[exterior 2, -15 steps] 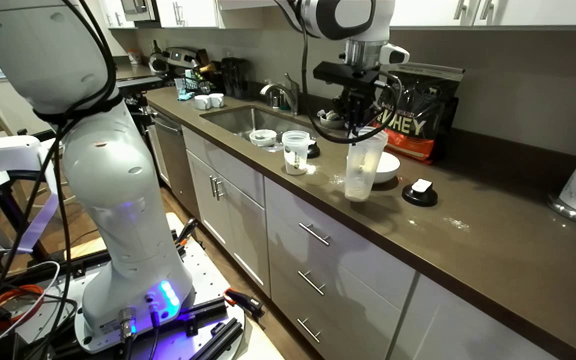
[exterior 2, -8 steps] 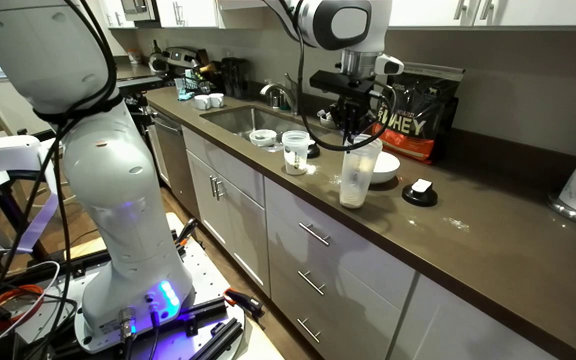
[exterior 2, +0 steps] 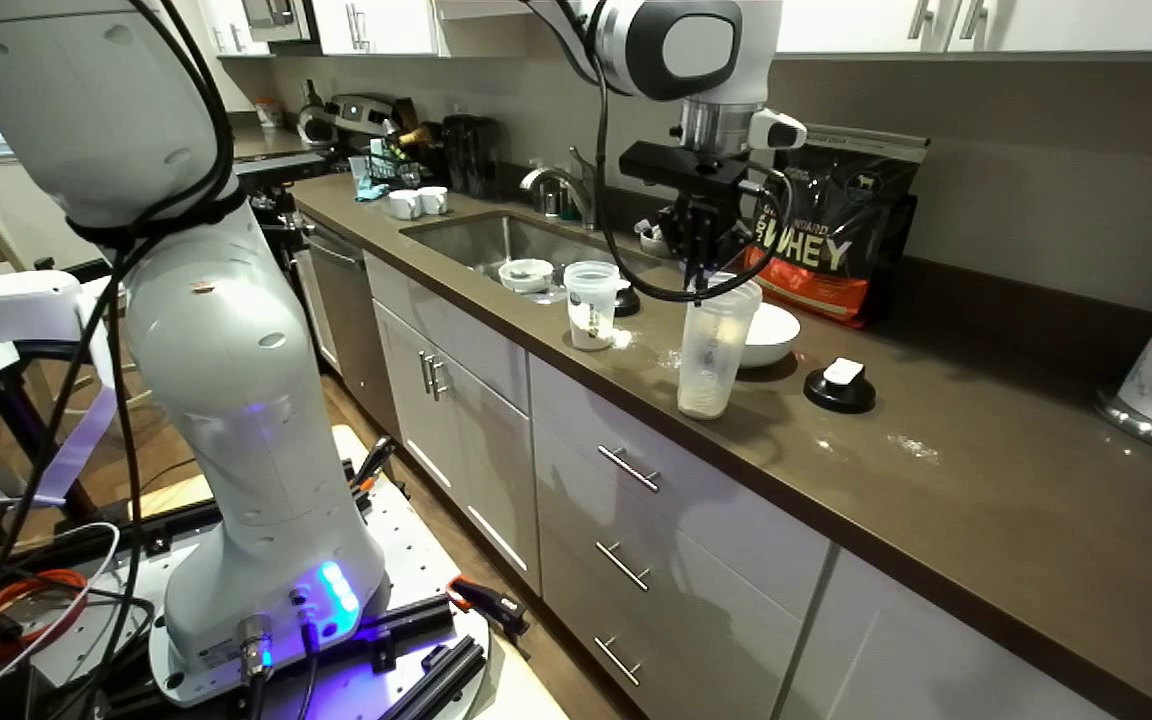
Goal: Move the bottle slightly to the left
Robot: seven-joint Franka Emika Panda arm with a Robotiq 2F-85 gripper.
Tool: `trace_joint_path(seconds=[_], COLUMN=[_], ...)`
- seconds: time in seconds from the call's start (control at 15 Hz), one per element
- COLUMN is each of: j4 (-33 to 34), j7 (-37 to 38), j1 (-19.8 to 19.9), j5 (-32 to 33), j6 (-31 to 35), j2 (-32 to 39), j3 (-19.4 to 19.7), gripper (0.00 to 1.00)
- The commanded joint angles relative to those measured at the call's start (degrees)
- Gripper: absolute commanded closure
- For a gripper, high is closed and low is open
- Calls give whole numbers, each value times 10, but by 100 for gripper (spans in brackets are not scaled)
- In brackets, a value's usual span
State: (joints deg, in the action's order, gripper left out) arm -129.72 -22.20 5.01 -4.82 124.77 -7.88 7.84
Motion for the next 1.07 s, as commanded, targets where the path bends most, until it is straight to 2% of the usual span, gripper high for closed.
trace_joint_path(seconds=[0.0,0.47,0.6,1.0], j4=[-5,0,3,18], j7=[1,-3,-7,-17], j1=[-2,0,-1,-3], j5=[15,27,25,24], j6=[14,1,-6,-28], j2=[-4,-16,-22,-34], j3=[-3,-3,-2,1], gripper=[54,10,0,0])
